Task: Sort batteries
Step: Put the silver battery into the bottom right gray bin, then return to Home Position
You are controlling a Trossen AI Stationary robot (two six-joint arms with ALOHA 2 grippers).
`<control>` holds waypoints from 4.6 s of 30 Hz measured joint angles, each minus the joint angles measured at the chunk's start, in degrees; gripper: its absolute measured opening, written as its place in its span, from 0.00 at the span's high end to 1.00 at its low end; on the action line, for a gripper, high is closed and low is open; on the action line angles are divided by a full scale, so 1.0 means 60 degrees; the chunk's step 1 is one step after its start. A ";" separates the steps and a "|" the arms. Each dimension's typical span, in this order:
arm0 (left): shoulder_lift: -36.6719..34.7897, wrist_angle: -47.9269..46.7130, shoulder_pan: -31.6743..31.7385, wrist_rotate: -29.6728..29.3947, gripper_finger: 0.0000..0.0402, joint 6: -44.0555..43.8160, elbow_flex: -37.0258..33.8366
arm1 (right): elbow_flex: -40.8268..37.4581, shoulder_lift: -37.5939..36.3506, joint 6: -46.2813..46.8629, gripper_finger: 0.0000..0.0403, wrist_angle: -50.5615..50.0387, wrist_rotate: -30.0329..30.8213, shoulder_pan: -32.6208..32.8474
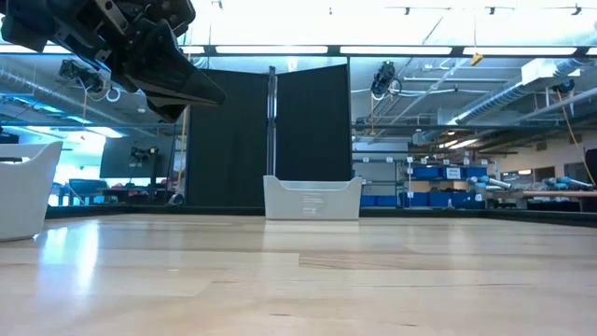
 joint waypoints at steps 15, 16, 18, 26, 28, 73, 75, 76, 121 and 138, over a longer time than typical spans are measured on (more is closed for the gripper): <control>0.0000 0.0011 0.0000 0.0000 0.98 -0.0028 0.0000 | -0.2575 -0.0031 0.2844 0.85 0.2238 -0.0366 0.1361; 0.0000 0.0020 0.0002 0.0000 0.98 -0.0028 0.0000 | -0.2575 -0.0028 0.2842 0.85 0.2191 -0.0360 0.1361; 0.0000 0.0012 0.0003 -0.0002 0.98 -0.0028 0.0000 | -0.2579 -0.0020 0.2816 0.84 0.2150 -0.0355 0.1356; 0.0000 0.0022 0.0003 -0.0047 0.98 -0.0028 0.0000 | -0.2559 0.0002 0.2801 0.74 0.2111 -0.0350 0.1340; 0.0000 0.0025 0.0002 -0.0067 0.98 -0.0041 0.0000 | -0.2454 0.0020 0.2721 0.71 0.2103 -0.0296 0.1300; 0.0000 0.1585 0.3120 0.4120 0.98 0.2837 0.0000 | -0.0402 0.0005 -1.2160 0.99 0.5537 0.1249 -0.6128; 0.0000 0.1653 0.3253 0.4129 0.98 0.2999 0.0000 | -0.0583 0.0005 -1.2739 0.99 0.6317 0.0972 -0.6577; 0.0000 0.1824 0.3294 0.4201 0.98 0.3039 -0.0009 | -0.0692 0.0005 -1.2985 0.99 0.6708 0.0941 -0.6775; -0.3615 0.3251 0.4441 0.4873 0.98 0.3027 -0.2656 | -0.6051 -0.5219 -1.3916 0.99 1.2473 -0.0690 -0.9849; -0.5068 0.3084 0.4441 0.4708 0.98 0.3396 -0.3374 | -0.8321 -0.8765 -1.3207 0.99 1.2415 -0.1419 -1.0753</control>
